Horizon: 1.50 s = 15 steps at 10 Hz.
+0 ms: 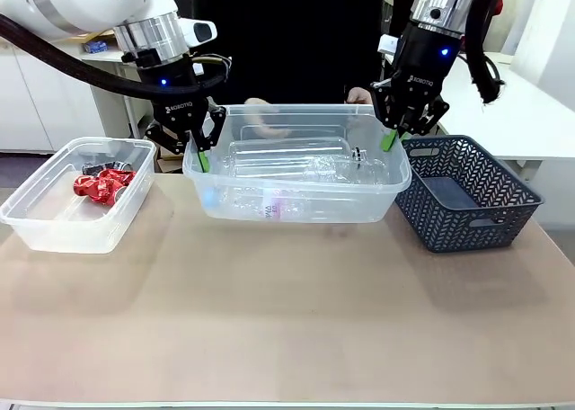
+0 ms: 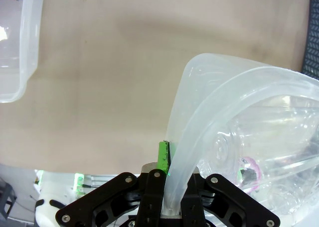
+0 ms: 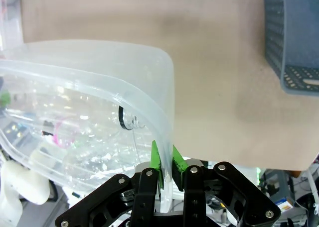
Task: Sort the waste into each basket.
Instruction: Offer the picked Organizing box to the human.
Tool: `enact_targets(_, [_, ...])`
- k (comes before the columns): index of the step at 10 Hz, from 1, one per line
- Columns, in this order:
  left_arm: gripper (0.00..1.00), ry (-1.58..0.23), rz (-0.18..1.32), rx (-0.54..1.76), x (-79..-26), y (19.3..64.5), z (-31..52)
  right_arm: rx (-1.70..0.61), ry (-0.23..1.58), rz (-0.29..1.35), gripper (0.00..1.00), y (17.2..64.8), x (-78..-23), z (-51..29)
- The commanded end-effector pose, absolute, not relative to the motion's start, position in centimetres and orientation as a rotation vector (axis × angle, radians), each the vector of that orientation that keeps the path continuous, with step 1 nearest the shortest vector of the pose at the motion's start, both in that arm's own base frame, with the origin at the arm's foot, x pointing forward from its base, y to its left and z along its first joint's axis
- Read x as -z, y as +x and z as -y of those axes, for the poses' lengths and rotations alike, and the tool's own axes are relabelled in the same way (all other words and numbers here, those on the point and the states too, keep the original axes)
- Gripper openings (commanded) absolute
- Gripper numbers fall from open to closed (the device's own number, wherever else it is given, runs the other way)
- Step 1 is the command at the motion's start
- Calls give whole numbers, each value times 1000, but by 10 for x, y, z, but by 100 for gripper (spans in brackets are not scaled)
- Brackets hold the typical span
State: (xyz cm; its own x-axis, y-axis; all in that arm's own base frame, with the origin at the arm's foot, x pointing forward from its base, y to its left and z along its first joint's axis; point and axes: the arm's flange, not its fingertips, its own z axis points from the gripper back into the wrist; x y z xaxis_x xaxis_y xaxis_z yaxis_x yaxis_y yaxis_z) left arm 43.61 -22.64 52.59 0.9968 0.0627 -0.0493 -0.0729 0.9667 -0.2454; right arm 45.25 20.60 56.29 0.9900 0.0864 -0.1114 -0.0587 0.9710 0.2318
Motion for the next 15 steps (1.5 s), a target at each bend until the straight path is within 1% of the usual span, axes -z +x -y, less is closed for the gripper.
enact_targets(1, [4,-258,-17,-99,-527,437,219,-99,239,-120,7,451,-567,-206])
enact_targets(4, [4,-258,-17,-99,-527,437,219,-99,239,-120,7,451,-567,-206])
enact_targets(5, [4,-250,-41,-69,-526,436,226,-73,230,-121,7,453,-563,-206])
enact_targets(7, [4,-221,0,-26,-544,474,226,-120,219,-171,7,499,-577,-219])
enact_targets(9, [4,-228,72,-31,-557,511,212,-86,296,-209,7,549,-594,-221])
enact_targets(10, [4,-244,63,-20,-557,528,205,-70,299,-234,7,571,-593,-220])
enact_targets(12, [4,-264,49,-17,-548,556,193,-12,330,-246,7,606,-586,-214])
enact_targets(14, [4,-297,22,-30,-533,577,182,6,352,-241,7,627,-574,-207])
enact_targets(15, [4,-303,12,-74,-521,590,175,5,357,-244,7,634,-563,-208])
